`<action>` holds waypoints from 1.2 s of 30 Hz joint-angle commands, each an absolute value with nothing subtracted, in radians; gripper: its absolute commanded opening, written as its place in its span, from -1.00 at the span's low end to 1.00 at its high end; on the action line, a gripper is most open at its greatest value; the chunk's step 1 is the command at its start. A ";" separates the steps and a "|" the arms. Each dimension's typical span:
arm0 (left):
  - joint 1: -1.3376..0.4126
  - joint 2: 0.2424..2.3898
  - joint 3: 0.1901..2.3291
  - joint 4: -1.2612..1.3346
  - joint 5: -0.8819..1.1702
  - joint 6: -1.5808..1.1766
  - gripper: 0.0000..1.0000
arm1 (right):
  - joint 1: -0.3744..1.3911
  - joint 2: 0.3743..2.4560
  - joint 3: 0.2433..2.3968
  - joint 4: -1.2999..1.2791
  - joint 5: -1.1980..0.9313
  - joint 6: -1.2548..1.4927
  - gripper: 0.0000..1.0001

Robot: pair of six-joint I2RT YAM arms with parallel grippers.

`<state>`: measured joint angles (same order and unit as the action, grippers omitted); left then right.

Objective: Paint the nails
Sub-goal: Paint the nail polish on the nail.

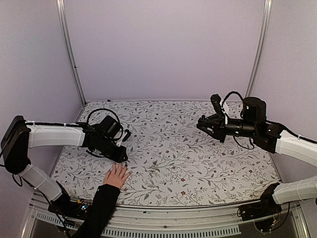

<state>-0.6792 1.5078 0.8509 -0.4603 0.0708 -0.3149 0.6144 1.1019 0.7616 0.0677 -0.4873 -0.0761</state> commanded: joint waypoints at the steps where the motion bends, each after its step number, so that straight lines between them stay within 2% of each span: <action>1: -0.669 1.499 0.854 -0.451 0.083 -0.311 -1.00 | 0.612 1.101 0.782 0.084 -0.482 -0.084 -1.00; 36: -0.672 1.483 0.841 -0.460 0.076 -0.312 -1.00 | 0.611 1.101 0.779 0.084 -0.480 -0.083 -1.00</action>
